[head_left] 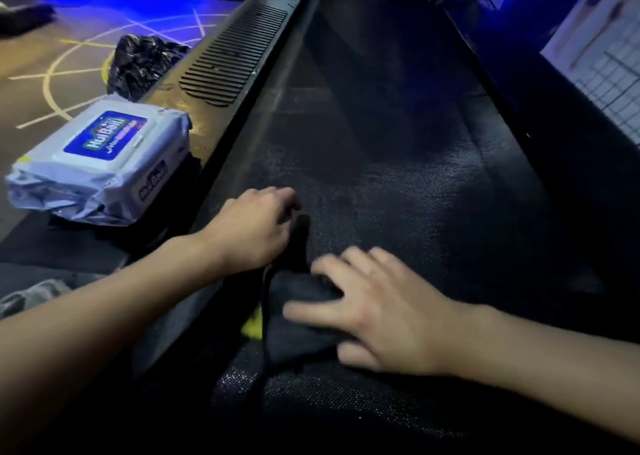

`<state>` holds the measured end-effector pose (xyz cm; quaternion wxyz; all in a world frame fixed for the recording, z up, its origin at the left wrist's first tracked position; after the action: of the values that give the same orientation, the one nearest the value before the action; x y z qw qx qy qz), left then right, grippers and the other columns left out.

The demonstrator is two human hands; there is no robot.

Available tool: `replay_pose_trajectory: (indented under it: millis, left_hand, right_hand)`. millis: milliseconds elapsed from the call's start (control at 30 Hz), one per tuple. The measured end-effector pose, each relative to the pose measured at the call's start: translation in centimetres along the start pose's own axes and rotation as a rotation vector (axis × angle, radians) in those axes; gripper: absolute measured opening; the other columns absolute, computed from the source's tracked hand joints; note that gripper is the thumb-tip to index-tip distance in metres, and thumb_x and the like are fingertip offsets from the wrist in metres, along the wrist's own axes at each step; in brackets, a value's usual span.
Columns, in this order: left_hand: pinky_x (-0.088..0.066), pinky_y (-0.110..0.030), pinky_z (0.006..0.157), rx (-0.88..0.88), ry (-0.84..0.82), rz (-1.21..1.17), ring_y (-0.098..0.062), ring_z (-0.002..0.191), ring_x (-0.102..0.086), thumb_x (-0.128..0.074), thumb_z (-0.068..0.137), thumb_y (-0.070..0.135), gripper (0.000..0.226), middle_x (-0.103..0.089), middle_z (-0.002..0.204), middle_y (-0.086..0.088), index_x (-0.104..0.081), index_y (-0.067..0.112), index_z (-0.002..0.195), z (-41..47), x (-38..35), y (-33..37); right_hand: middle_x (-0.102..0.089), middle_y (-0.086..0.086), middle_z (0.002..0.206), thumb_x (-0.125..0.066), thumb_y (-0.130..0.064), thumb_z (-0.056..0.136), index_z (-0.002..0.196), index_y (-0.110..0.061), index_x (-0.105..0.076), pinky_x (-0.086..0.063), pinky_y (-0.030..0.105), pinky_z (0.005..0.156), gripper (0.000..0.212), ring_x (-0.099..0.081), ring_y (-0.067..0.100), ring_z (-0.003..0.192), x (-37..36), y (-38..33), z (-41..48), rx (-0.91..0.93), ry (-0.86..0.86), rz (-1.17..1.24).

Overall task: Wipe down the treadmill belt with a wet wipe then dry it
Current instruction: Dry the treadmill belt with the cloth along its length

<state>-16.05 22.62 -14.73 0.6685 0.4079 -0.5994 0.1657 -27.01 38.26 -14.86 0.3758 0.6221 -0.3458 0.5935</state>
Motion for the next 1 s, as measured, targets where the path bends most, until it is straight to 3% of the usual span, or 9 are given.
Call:
replay_pose_trajectory:
  millis: [233, 367, 467, 567, 633, 700, 767, 867, 1000]
  left_hand:
    - [-0.048, -0.048, 0.083, -0.072, -0.027, 0.112, -0.041, 0.098, -0.06, -0.04, 0.094, 0.027, 0.03, -0.063, 0.105, -0.017, -0.034, 0.01, 0.118, 0.7, 0.2, 0.9]
    - [-0.049, -0.046, 0.081, -0.097, -0.088, 0.283, -0.039, 0.1, -0.061, -0.046, 0.088, 0.023, 0.036, -0.059, 0.106, -0.014, -0.03, 0.01, 0.117, 1.2, -0.2, 1.9]
    - [-0.044, -0.043, 0.087, -0.068, -0.109, 0.429, -0.037, 0.111, -0.056, -0.047, 0.09, 0.025, 0.049, -0.055, 0.119, -0.014, -0.031, 0.014, 0.135, 2.2, -0.2, 2.6]
    - [-0.041, -0.044, 0.102, -0.292, -0.118, 0.372, -0.031, 0.128, -0.044, -0.046, 0.087, 0.018, 0.041, -0.044, 0.134, -0.01, -0.053, 0.021, 0.128, 3.3, -1.5, 4.2]
    - [-0.043, -0.041, 0.1, -0.425, -0.135, 0.283, -0.028, 0.118, -0.052, -0.04, 0.084, 0.024, 0.037, -0.054, 0.122, -0.007, -0.055, 0.017, 0.117, 3.8, -2.5, 5.7]
    - [-0.043, -0.039, 0.095, -0.419, -0.133, 0.341, -0.028, 0.108, -0.054, -0.039, 0.087, 0.028, 0.032, -0.056, 0.11, -0.006, -0.046, 0.016, 0.116, 4.2, -2.9, 6.8]
    - [-0.046, -0.04, 0.09, -0.401, -0.1, 0.406, -0.029, 0.106, -0.054, -0.046, 0.087, 0.018, 0.03, -0.055, 0.11, -0.007, -0.04, 0.014, 0.116, 4.6, -2.7, 7.6]
    - [-0.044, -0.038, 0.068, -0.345, -0.093, 0.404, -0.033, 0.1, -0.059, -0.046, 0.09, 0.02, 0.031, -0.059, 0.107, -0.009, -0.034, 0.012, 0.117, 5.2, -2.3, 8.5]
    - [-0.04, -0.036, 0.068, -0.296, -0.079, 0.464, -0.036, 0.101, -0.06, -0.037, 0.096, 0.043, 0.041, -0.06, 0.11, -0.012, -0.031, 0.015, 0.126, 5.9, -2.6, 10.1]
  right_hand:
    - [-0.038, 0.008, 0.141, -0.06, -0.044, 0.086, 0.146, -0.048, -0.034, -0.045, 0.047, 0.095, 0.066, -0.049, 0.037, 0.118, -0.7, 13.4, 6.0, -0.511, -0.027, 0.008]
    - [-0.048, 0.009, 0.13, -0.061, -0.044, 0.079, 0.142, -0.046, -0.041, -0.05, 0.045, 0.087, 0.066, -0.053, 0.034, 0.103, -0.2, 9.4, 3.3, -0.342, -0.004, -0.067]
    - [-0.053, 0.01, 0.125, -0.058, -0.048, 0.068, 0.136, -0.042, -0.047, -0.051, 0.042, 0.077, 0.069, -0.055, 0.03, 0.093, 0.6, 3.6, -2.9, -0.099, -0.016, -0.001]
    - [-0.051, 0.008, 0.129, -0.058, -0.052, 0.069, 0.137, -0.044, -0.043, -0.049, 0.039, 0.078, 0.07, -0.054, 0.026, 0.096, 0.6, 1.5, -7.9, 0.081, -0.029, 0.01]
    - [-0.051, 0.008, 0.128, -0.067, -0.053, 0.067, 0.137, -0.044, -0.044, -0.048, 0.038, 0.079, 0.074, -0.055, 0.025, 0.097, 0.0, 3.2, -7.9, 0.075, -0.027, 0.03]
    - [-0.053, 0.01, 0.127, -0.071, -0.047, 0.066, 0.136, -0.042, -0.045, -0.049, 0.041, 0.078, 0.075, -0.057, 0.029, 0.097, -0.8, 7.5, -6.0, -0.072, 0.001, -0.001]
    - [-0.049, 0.012, 0.13, -0.068, -0.04, 0.074, 0.139, -0.044, -0.043, -0.051, 0.046, 0.082, 0.07, -0.056, 0.035, 0.102, -1.2, 13.8, -4.6, -0.39, 0.021, -0.066]
    - [-0.041, 0.01, 0.136, -0.062, -0.042, 0.086, 0.145, -0.047, -0.036, -0.049, 0.047, 0.09, 0.065, -0.051, 0.037, 0.114, -1.4, 20.3, -4.9, -0.75, -0.017, -0.063]
    - [-0.044, 0.01, 0.134, -0.065, -0.042, 0.081, 0.144, -0.043, -0.042, -0.049, 0.046, 0.088, 0.067, -0.053, 0.035, 0.107, -1.2, 16.0, -6.1, -0.61, -0.013, -0.079]
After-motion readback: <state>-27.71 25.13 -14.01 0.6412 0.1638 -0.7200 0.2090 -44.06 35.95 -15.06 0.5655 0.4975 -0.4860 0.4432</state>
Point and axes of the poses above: each hand's wrist, its own z-axis towards the middle knuckle, its own x-axis out of the back of the hand, y = z × x, the point moved 4 cm from there along z, towards the middle knuckle
